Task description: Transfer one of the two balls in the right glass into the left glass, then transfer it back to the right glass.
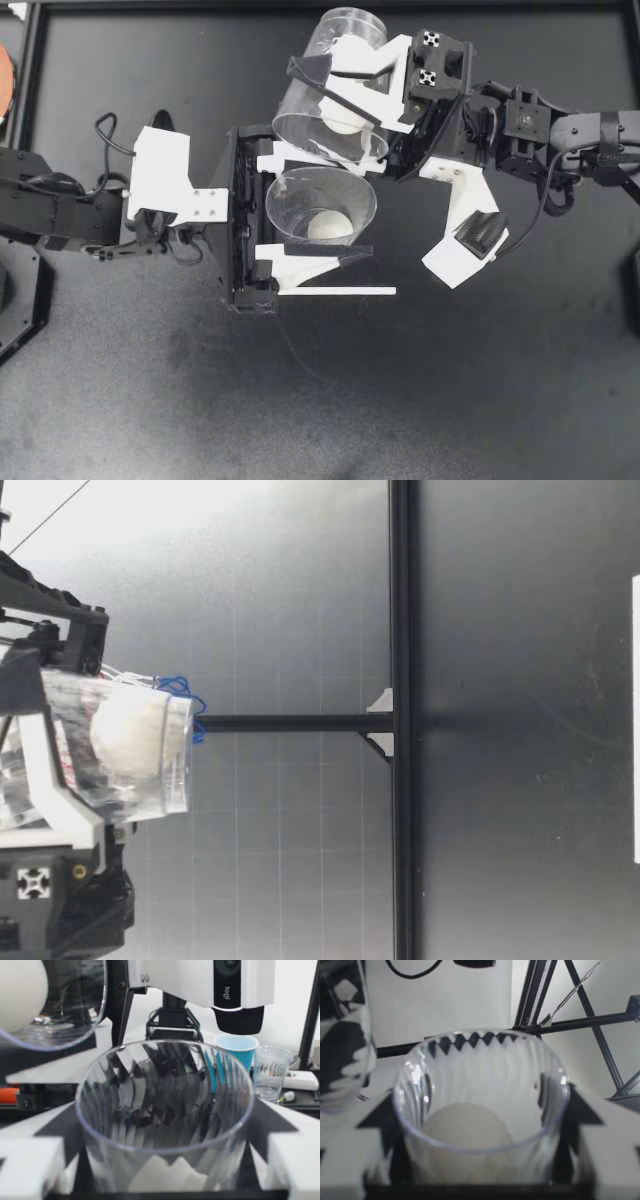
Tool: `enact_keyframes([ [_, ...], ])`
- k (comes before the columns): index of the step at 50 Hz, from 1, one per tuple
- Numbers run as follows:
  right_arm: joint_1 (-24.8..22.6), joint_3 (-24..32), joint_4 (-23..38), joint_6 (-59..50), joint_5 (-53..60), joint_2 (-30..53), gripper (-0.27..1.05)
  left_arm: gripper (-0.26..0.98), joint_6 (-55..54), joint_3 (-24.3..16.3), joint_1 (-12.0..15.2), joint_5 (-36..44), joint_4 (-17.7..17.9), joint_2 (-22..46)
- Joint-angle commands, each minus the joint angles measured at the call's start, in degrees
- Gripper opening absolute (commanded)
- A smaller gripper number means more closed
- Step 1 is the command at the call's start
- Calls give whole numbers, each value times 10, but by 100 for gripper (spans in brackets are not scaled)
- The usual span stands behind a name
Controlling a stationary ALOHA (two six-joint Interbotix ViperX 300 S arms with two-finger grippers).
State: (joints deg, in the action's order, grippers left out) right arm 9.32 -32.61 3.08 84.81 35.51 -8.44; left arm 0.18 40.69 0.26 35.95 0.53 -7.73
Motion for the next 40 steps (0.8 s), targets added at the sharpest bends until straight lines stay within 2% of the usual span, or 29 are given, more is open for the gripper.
enact_keyframes([
  [1,0,7,0,4,6,-5,43,60,-1,-6,4,5,2,-18],
  [9,-1,7,-1,35,9,-5,43,60,-1,-6,5,5,3,-18],
  [27,0,7,-13,29,13,-2,43,60,-2,-7,5,5,3,-18],
  [29,-4,7,-29,19,13,-2,43,60,-2,-7,5,5,4,-18],
  [37,-33,13,-180,-95,-4,-8,43,60,-4,-5,5,2,4,-20],
  [40,-41,14,-219,-139,-29,-18,43,60,-4,-4,4,2,3,-22],
])
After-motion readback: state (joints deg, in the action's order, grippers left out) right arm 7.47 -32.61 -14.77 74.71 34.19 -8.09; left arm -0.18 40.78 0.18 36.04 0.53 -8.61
